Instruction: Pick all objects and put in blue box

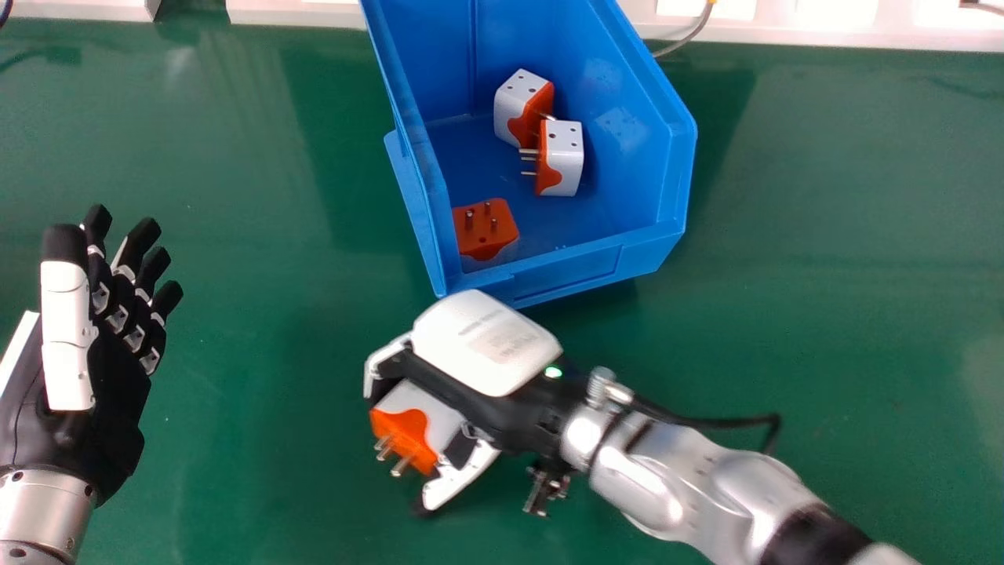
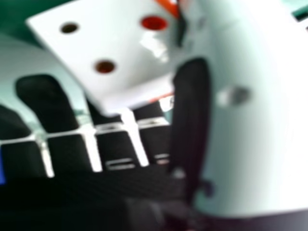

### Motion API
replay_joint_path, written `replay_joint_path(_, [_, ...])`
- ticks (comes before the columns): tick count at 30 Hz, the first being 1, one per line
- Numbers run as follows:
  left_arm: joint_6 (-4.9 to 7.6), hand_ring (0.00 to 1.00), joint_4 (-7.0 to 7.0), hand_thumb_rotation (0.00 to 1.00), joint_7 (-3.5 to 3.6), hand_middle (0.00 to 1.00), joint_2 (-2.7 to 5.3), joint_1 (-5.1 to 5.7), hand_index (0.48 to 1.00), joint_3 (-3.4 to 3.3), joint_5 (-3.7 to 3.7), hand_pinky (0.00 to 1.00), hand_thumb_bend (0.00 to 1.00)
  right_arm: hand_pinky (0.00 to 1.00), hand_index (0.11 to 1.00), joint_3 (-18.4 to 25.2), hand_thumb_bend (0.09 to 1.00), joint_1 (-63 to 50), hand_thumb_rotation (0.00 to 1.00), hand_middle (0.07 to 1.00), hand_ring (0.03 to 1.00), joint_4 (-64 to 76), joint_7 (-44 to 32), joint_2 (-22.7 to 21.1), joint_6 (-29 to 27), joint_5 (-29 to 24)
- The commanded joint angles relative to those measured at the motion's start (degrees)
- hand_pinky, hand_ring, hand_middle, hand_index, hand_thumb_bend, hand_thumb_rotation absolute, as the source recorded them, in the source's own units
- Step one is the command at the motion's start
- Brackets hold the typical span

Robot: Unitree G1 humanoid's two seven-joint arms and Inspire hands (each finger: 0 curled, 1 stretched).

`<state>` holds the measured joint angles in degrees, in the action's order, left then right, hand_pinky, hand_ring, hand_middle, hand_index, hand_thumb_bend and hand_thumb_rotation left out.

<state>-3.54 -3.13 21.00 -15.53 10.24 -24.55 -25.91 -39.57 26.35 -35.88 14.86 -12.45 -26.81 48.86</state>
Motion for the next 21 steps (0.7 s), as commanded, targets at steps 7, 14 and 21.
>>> replay_joint_path(7, [0.54, 1.00, 1.31, 0.96, 0.32, 0.99, -0.83, -1.55, 0.993, -0.47, -0.04, 1.00, 0.84, 0.08, 0.470, 10.83, 0.483, -15.66, 0.15, 0.172, 0.112, 31.04, -4.91, -9.14, 2.10, -4.91])
replay_joint_path(14, [0.59, 1.00, 2.26, 0.96, 0.32, 0.99, -1.29, -2.16, 0.997, -0.51, 0.38, 1.00, 0.84, 0.07, 0.470, 20.29, 0.484, -19.78, 0.15, 0.164, 0.103, 39.82, -5.07, -12.01, 1.36, -8.86])
replay_joint_path(21, [0.63, 1.00, 2.99, 0.95, 0.24, 0.99, -0.94, -2.94, 0.995, -0.45, 0.11, 1.00, 0.83, 0.08, 0.470, 25.44, 0.479, -12.38, 0.16, 0.185, 0.117, 37.86, -3.69, -10.61, 3.23, -7.38])
